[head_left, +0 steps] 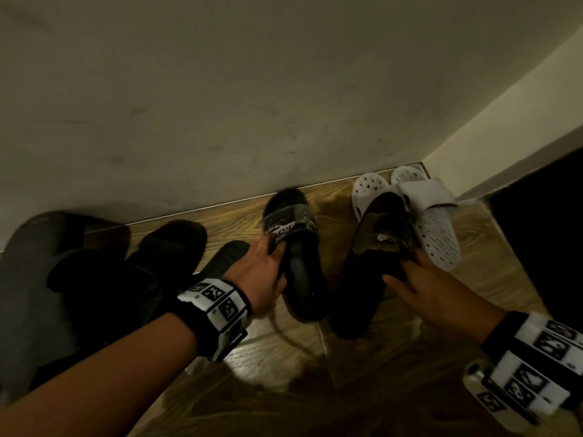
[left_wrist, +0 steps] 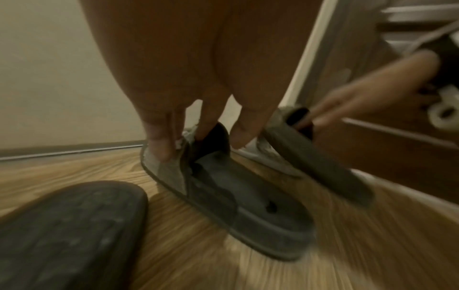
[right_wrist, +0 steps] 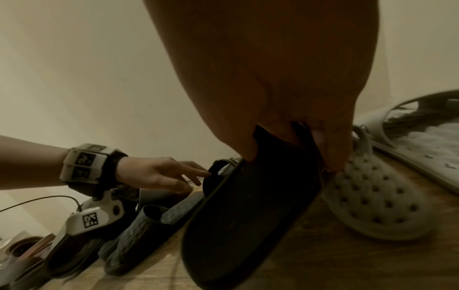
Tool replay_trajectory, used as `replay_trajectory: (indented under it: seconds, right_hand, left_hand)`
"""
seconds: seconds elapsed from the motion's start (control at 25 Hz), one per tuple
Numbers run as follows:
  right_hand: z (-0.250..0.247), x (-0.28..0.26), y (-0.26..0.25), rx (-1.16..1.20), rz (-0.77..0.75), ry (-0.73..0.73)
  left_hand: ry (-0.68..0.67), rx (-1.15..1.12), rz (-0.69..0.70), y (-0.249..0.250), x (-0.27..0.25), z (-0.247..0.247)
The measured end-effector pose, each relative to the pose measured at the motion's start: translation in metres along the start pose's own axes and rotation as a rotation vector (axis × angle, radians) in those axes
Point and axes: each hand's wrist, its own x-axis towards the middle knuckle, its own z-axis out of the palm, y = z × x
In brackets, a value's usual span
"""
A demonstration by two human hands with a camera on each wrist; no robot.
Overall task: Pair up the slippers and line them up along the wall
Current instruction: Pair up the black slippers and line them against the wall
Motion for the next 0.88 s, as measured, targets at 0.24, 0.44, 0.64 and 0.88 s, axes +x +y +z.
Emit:
replay_trajectory:
  seconds: [0.24,0.44,0.64,0.88]
  right_hand:
    - [0.003,-0.004,-0.019,-0.141,-0.196,0.06]
    - [0.007,0.032,-0.039,-0.24,-0.085,-0.001]
    - [0.007,0.051,-0.045,-0.318,-0.082,-0.082]
    - [0.041,0.023,-0.048,-0.371,-0.058,-0.209]
  left_hand:
    - [-0.023,0.017,-0.067,-0.005,-0.012,0.013]
    - [-0.063,-0.032,-0.04,-0.014,-0.016,0.009]
    - [-0.054,-0.046,-0.019,-0.016,-0.018,0.008]
    - [-0.046,-0.08,-0.001,-0.014,-0.019,0.011]
